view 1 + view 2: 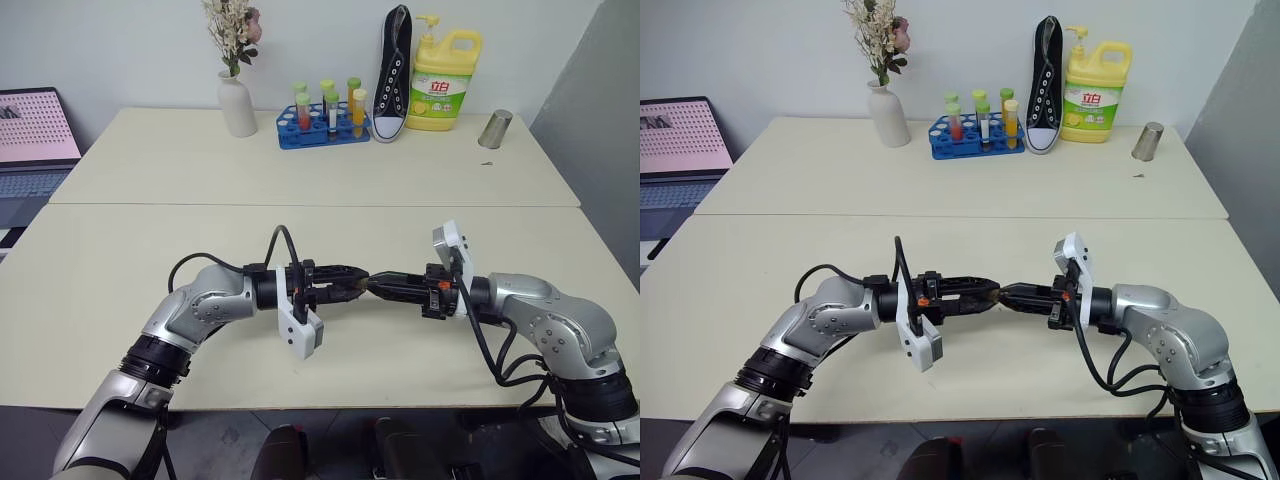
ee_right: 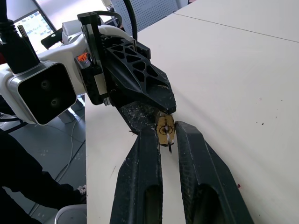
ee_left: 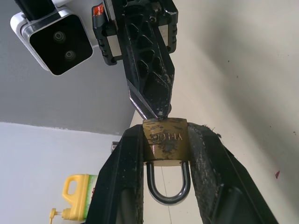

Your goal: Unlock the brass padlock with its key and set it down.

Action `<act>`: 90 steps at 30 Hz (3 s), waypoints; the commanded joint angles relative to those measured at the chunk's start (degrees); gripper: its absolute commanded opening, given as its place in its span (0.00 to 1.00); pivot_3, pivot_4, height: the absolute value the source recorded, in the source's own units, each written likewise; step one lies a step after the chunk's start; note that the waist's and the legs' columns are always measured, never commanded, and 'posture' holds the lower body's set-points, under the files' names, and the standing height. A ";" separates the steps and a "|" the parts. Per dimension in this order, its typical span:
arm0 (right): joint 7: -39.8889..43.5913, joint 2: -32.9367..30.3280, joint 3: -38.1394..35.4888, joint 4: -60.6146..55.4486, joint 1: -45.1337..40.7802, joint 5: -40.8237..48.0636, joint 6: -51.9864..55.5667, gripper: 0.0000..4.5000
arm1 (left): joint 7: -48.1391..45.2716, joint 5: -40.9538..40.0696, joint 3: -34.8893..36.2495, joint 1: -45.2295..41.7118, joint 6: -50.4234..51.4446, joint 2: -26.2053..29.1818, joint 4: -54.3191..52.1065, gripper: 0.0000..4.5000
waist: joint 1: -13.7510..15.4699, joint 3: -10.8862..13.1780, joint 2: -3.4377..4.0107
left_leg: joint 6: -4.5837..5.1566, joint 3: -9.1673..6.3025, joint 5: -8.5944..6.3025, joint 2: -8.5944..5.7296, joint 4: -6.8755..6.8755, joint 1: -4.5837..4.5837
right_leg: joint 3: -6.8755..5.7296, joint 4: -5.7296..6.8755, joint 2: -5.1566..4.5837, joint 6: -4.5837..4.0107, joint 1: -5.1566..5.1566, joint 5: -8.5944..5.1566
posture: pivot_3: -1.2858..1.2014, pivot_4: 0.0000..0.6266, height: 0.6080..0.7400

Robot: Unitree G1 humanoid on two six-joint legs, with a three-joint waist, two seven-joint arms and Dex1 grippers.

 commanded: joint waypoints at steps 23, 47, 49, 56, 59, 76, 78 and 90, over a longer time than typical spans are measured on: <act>0.46 -0.33 -2.65 1.63 -1.87 3.05 2.73 0.44 | 3.22 0.23 0.68 0.90 -0.32 1.02 -1.36 0.22 | 0.00 0.00 0.00 | 0.00 -0.01 0.00 0.01 0.00 0.00 | -0.01 0.00 0.00 0.00 0.00 0.00 | 0.52 0.24 1.00; 3.61 -1.91 -1.11 2.68 -3.36 3.02 4.07 0.00 | 4.27 1.28 0.31 1.68 -0.62 0.72 -1.61 0.22 | 0.00 0.00 0.00 | 0.00 0.00 0.00 0.01 0.00 0.00 | 0.00 0.00 0.00 0.00 0.00 0.00 | 0.52 0.24 1.00; 3.66 -1.85 -0.84 2.91 -3.44 2.97 4.25 0.00 | 4.53 1.52 0.32 1.68 -0.76 0.75 -1.62 0.22 | 0.00 0.00 0.00 | 0.00 -0.01 0.00 0.01 0.00 0.00 | -0.01 0.00 0.00 -0.01 0.00 0.00 | 0.52 0.24 1.00; 2.09 -1.57 -1.59 4.55 -5.24 6.43 10.84 0.00 | 5.55 3.20 0.67 1.45 -1.60 0.61 -1.80 0.22 | 0.01 0.00 0.00 | 0.00 0.00 0.00 0.02 0.00 0.00 | -0.01 0.01 0.00 -0.01 0.00 0.01 | 0.52 0.24 1.00; 1.24 -1.46 -2.36 5.81 -6.59 8.82 15.46 0.00 | 6.05 4.03 0.72 1.48 -2.05 0.47 -1.88 0.22 | 0.00 0.00 0.00 | 0.00 0.00 0.00 0.02 0.00 0.00 | 0.00 0.01 -0.01 -0.01 0.00 0.01 | 0.52 0.24 1.00; -9.63 4.70 -10.62 17.72 -15.64 17.13 40.11 0.00 | 10.39 9.29 0.47 1.21 -4.57 0.95 -2.14 0.22 | -0.01 0.00 0.01 | 0.00 0.00 0.00 0.03 -0.02 -0.03 | -0.01 0.02 -0.04 -0.02 -0.01 0.01 | 0.52 0.24 1.00; -9.89 4.87 -10.75 17.84 -15.78 17.04 40.90 0.00 | 10.55 9.33 0.43 1.29 -4.57 1.04 -2.22 0.22 | -0.02 0.00 0.01 | 0.00 0.00 0.00 0.03 -0.02 -0.04 | -0.01 0.01 -0.04 -0.01 -0.02 0.01 | 0.52 0.24 1.00; -1.68 -0.75 -2.75 7.73 -11.51 11.35 27.26 0.27 | 10.55 7.10 0.82 1.85 -2.85 1.24 -2.45 0.22 | -0.05 0.00 0.01 | 0.01 -0.03 -0.01 0.03 -0.03 -0.07 | -0.05 0.00 -0.03 0.00 -0.04 0.01 | 0.52 0.24 1.00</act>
